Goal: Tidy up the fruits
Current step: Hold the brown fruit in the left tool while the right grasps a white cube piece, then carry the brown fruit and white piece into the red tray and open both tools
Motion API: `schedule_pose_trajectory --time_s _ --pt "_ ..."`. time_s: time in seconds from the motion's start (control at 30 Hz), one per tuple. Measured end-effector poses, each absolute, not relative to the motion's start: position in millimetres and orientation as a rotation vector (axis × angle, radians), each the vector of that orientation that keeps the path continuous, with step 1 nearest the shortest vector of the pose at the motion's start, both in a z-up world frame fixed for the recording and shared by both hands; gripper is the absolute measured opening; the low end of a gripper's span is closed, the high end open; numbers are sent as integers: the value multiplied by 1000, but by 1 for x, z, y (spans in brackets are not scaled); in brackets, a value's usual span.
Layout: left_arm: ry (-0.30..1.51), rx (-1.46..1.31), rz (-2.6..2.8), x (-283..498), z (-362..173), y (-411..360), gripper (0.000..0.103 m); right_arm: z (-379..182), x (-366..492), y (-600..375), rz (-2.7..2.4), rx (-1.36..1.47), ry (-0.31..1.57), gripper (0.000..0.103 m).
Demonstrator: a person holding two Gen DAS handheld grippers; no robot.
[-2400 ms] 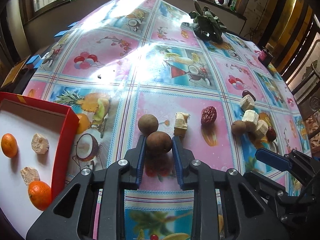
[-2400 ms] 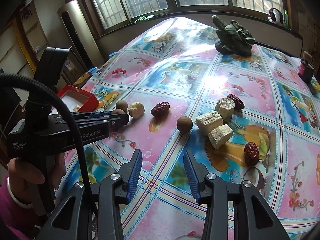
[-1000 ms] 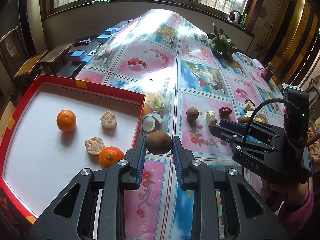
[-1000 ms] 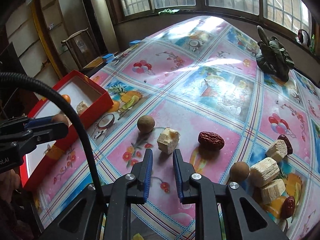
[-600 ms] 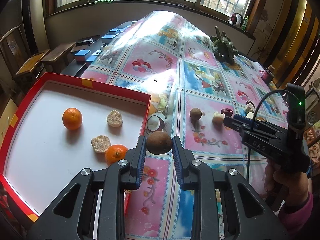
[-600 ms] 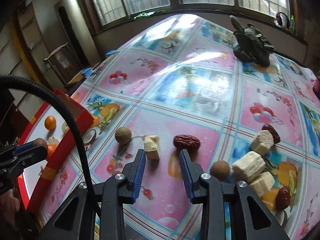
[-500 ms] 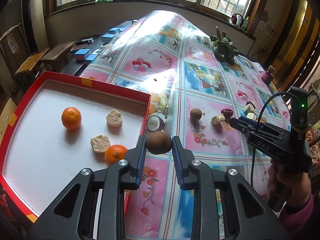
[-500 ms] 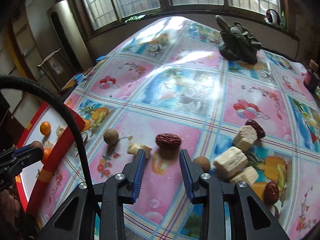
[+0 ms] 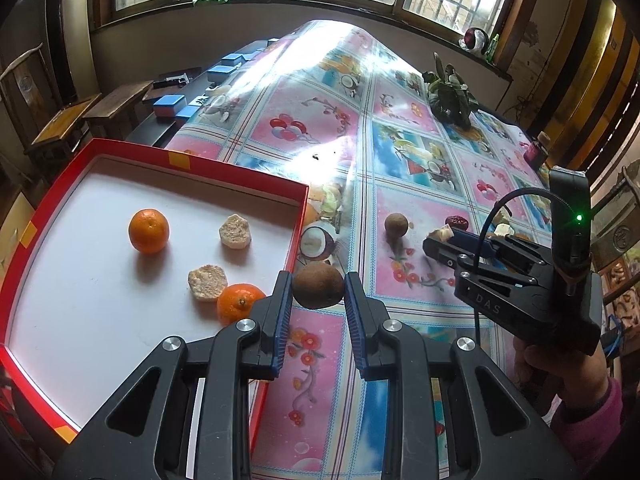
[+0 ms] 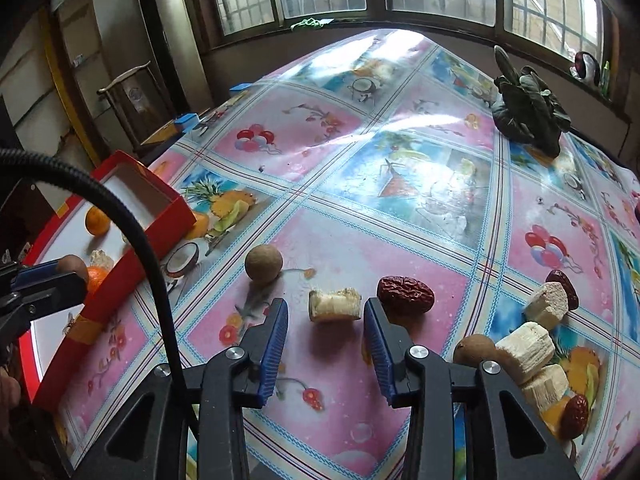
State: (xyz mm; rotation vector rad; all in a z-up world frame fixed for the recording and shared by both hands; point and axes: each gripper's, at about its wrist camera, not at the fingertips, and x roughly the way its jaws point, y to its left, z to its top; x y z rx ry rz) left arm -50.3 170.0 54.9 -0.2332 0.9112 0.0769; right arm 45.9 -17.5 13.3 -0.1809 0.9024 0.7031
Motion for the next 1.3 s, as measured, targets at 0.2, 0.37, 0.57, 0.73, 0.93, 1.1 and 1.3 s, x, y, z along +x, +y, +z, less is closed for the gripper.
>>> schedule_pose_trajectory --time_s 0.2,0.37,0.57,0.73,0.93,1.1,1.3 --pt "896 -249 90 -55 58 180 25 24 38 -27 705 -158 905 25" --pt "878 -239 134 -68 64 194 25 41 16 -24 755 -140 871 25" --pt "864 -247 206 -90 69 222 25 53 -7 -7 844 -109 859 25" --pt "857 -261 259 -109 69 244 25 57 -24 14 894 -121 858 25" --pt "860 -265 319 -125 63 264 25 64 -45 43 958 -158 841 25" --pt "849 -266 360 -132 58 276 25 63 -60 65 999 -199 845 25" --pt "853 -266 390 -130 48 286 25 63 -76 90 1043 -234 845 25"
